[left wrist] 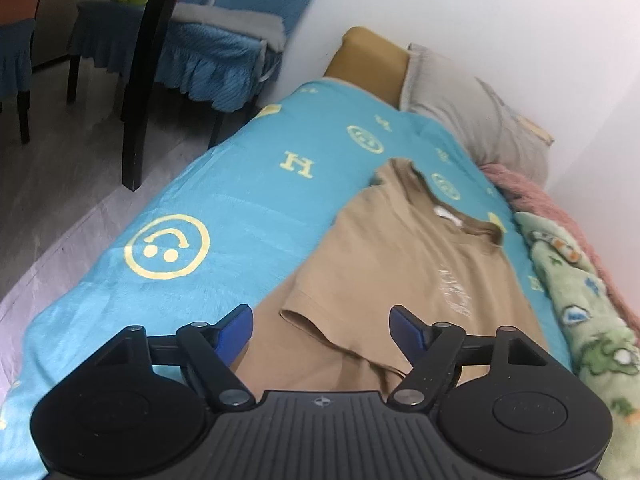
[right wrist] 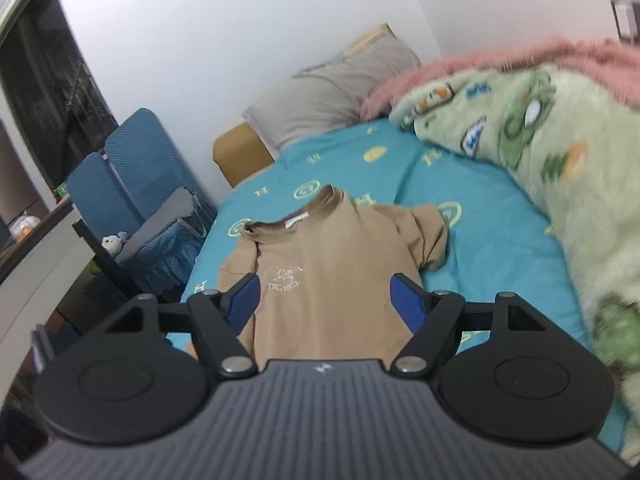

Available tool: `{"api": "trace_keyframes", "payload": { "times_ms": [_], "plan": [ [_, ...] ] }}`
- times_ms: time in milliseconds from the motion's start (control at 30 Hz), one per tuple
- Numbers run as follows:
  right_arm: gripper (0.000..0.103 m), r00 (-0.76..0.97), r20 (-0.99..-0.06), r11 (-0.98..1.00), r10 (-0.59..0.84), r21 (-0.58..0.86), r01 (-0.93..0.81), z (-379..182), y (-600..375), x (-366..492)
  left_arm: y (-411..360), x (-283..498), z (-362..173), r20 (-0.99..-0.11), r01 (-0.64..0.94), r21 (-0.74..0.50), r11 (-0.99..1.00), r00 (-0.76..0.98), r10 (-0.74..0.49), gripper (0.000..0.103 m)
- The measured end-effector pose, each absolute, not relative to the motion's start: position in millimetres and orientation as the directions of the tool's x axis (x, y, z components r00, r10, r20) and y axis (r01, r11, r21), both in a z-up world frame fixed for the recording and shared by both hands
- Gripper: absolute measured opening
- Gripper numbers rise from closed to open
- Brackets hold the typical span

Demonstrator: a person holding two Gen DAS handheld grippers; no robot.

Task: Fold clothes

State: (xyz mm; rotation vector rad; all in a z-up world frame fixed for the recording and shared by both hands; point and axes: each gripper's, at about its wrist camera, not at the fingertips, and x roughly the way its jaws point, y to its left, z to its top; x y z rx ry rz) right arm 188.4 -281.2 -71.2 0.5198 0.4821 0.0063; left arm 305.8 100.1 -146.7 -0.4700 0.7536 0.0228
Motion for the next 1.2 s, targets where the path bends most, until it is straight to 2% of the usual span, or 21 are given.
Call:
{"api": "trace_keyframes", "payload": {
  "times_ms": [100,200,300,333,367,600,767,900,967,1000,1133,1200],
  "plan": [
    [0.074,0.893,-0.434,0.865,0.120,0.487,0.120,-79,-281,200,97,326,-158,-0.665,-0.171,-0.388,0.906,0.732,-0.147,0.069],
    [0.074,0.899,-0.420,0.853,0.120,0.507,0.123,-83,-282,210,85,346,-168,-0.687,-0.142,-0.357,0.923,0.710,-0.157,0.056],
    [0.074,0.903,-0.415,0.862,0.112,0.492,0.119,-87,-281,217,74,357,-169,-0.691,-0.100,-0.298,0.949,0.708,-0.142,0.035],
    [0.074,0.904,-0.415,0.870,0.104,0.478,0.119,-88,-279,218,72,359,-167,-0.688,-0.081,-0.278,0.957,0.712,-0.140,0.017],
    [0.074,0.906,-0.413,0.877,0.095,0.466,0.121,-89,-278,219,71,362,-163,-0.684,-0.063,-0.260,0.964,0.717,-0.138,0.004],
    [0.074,0.915,-0.403,0.897,0.034,0.415,0.150,-93,-274,222,83,388,-111,-0.643,0.019,-0.158,0.987,0.757,-0.118,0.003],
    [0.074,0.901,-0.433,0.903,0.015,0.392,0.173,-96,-268,229,95,458,-54,-0.592,-0.091,0.132,0.987,0.792,0.152,0.003],
    [0.074,0.891,-0.454,0.923,0.011,0.347,0.165,-101,-259,238,116,528,-28,-0.464,-0.326,0.337,0.883,0.759,0.457,0.003],
    [0.073,0.885,-0.466,0.936,-0.004,0.309,0.167,-105,-254,245,133,556,-33,-0.468,-0.432,0.312,0.846,0.705,0.533,0.004],
    [0.073,0.881,-0.472,0.941,-0.013,0.293,0.171,-107,-253,248,139,563,-39,-0.473,-0.450,0.282,0.847,0.703,0.531,0.005],
    [0.073,0.871,-0.490,0.948,-0.027,0.265,0.178,-116,-253,260,142,565,-69,-0.517,-0.412,0.191,0.891,0.729,0.449,0.029],
    [0.073,0.869,-0.494,0.950,-0.030,0.257,0.179,-120,-253,266,134,554,-82,-0.557,-0.341,0.133,0.930,0.751,0.355,0.035]
  ]
}}
